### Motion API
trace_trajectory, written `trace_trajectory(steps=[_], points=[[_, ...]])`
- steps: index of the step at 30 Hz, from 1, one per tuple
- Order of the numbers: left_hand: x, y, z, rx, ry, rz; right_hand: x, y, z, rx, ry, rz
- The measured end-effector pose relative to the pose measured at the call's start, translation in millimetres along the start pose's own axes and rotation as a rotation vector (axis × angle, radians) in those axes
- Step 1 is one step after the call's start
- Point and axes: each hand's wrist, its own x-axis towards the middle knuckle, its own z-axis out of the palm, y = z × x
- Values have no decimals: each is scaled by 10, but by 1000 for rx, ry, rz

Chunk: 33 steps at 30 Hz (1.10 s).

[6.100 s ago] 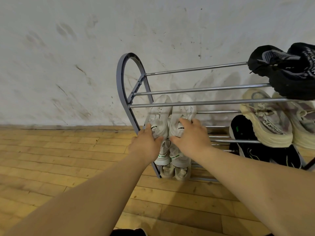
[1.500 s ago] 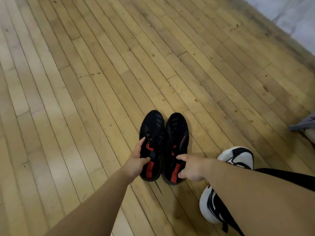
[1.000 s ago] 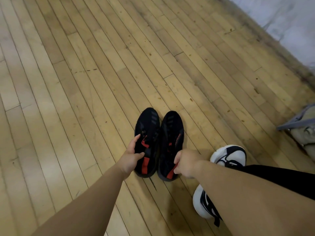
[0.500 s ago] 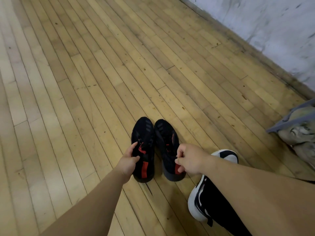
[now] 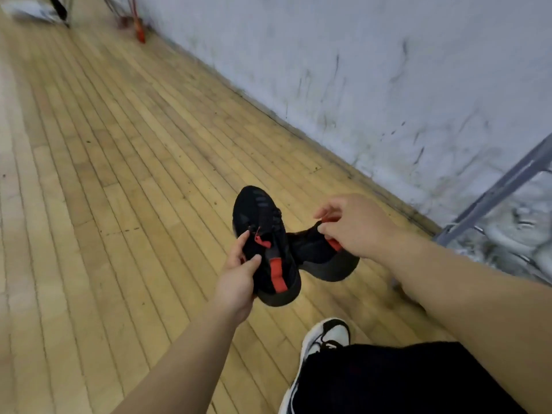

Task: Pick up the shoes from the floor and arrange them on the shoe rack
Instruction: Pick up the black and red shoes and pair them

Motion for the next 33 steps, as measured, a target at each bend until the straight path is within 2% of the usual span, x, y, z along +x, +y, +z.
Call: trace_trajectory(steps=[4,8,13,18,21,23,25,30,33], points=[[-218,627,1072,13,-206,119,-594,53,-1137,60,339,-68],[-621,1131,2183,16,-426,221,-1272,329,-2045,302,764,-63],[-1101,1336,3504,79,-581,381,-1959,844,-2845,430,1284,-30],[-1294,1128,4558,188,-696,454,-2349,1518,-3096,500,1548,107],[-1229,798,4939,316,-728,444,-2400,1986,-2929,462,1544,225],[-1112,527,5084,426,-743,434,-2353,2271,-2791,390,1451,307],[-956,288,5176,622,-705,503,-2288,2436,-2734,271,1346,357],[-688,-31,5295,927,-543,641,-2161,2534,-2724,-13,1048,256],[-599,-41,5394,953,-508,589,-2161,2623,-2709,-97,995,247]])
